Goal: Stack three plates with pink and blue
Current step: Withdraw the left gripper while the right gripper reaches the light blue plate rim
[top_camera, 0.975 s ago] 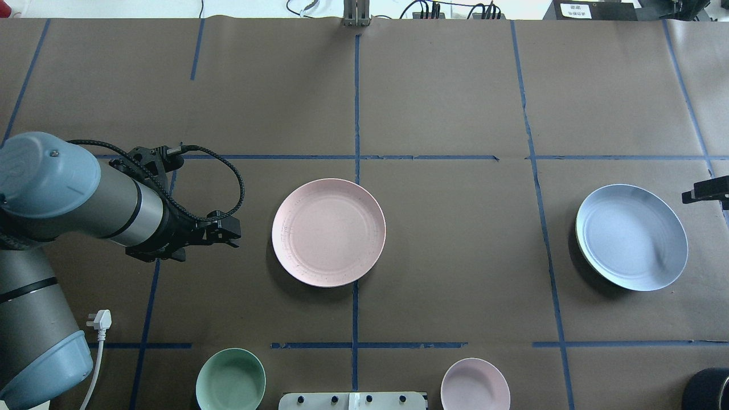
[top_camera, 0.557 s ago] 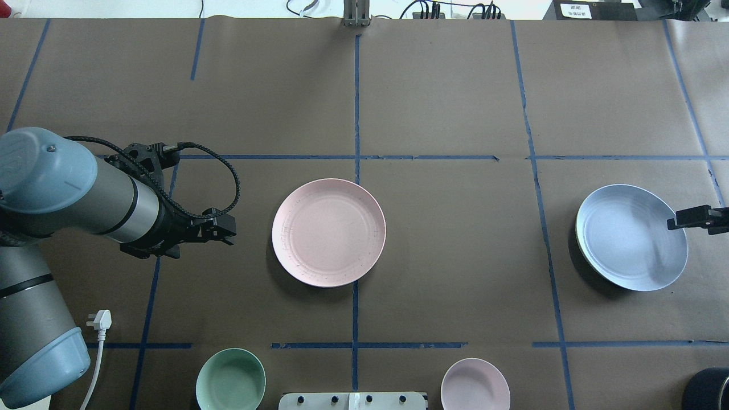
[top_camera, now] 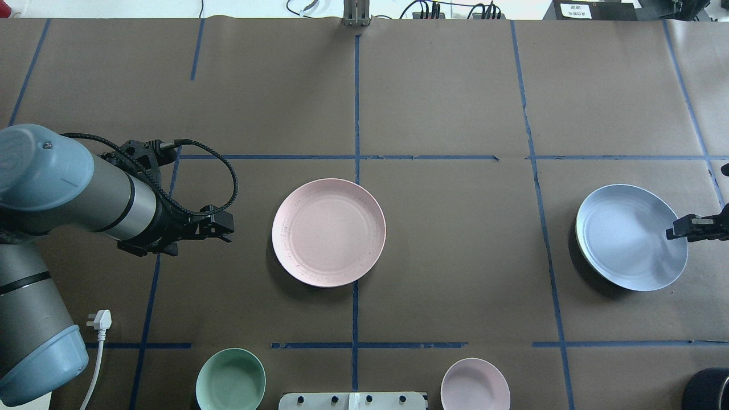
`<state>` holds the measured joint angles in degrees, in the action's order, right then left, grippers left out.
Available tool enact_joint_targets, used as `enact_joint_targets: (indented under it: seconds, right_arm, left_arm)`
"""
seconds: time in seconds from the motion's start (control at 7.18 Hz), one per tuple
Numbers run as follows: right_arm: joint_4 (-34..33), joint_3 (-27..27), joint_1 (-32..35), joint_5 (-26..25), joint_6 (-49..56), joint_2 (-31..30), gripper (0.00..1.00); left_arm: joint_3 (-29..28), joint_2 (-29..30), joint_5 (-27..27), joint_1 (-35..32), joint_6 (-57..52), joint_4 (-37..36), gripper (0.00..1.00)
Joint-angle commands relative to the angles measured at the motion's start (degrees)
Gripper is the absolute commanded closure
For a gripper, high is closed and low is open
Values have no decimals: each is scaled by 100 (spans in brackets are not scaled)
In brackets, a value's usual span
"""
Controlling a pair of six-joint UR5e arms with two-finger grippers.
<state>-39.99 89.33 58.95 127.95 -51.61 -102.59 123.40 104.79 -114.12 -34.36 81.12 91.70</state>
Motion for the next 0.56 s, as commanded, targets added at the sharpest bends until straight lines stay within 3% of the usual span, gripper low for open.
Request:
enact_joint_targets:
  seconds: [0.0,0.42]
  right_arm:
    - [9,-4,-6,37,-7,11,100]
    - [166,163,55,203,-33,11,100]
  left_arm:
    - [26,-116,4,-62,0,6,0]
    - [246,-598,4,-281,-409,-3,0]
